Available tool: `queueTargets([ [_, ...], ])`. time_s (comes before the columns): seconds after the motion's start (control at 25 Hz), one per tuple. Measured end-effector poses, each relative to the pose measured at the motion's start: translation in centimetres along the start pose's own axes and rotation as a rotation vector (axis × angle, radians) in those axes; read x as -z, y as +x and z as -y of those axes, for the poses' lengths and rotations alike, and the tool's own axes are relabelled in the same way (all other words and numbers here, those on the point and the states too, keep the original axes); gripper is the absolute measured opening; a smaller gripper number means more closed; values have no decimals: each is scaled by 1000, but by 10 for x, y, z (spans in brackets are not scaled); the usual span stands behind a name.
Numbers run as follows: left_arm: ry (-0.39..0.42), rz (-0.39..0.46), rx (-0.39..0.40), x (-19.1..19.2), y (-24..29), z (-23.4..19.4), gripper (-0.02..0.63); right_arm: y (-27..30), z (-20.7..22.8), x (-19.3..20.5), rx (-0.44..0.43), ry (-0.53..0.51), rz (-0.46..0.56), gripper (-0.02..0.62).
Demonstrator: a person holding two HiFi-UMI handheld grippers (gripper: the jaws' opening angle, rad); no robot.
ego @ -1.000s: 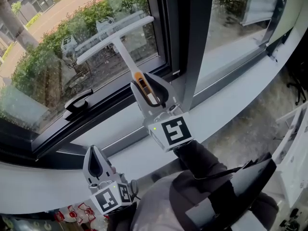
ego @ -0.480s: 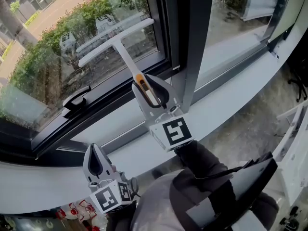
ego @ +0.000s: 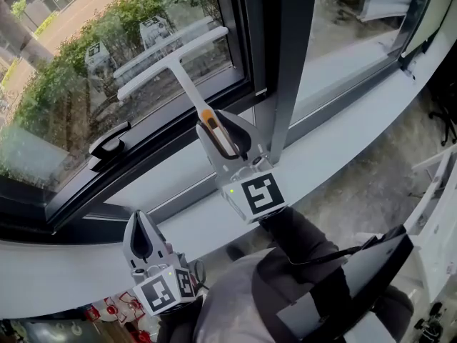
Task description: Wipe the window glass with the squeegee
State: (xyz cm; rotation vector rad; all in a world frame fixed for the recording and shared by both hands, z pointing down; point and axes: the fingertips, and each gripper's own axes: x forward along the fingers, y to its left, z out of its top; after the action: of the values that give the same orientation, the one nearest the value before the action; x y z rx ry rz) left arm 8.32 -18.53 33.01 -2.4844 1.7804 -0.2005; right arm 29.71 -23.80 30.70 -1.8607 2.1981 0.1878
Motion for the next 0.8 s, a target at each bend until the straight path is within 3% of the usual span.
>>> queueTargets([
  [0.8,17,-32,26,10,5,7,0,-15,0,27,6,6,-47,130],
])
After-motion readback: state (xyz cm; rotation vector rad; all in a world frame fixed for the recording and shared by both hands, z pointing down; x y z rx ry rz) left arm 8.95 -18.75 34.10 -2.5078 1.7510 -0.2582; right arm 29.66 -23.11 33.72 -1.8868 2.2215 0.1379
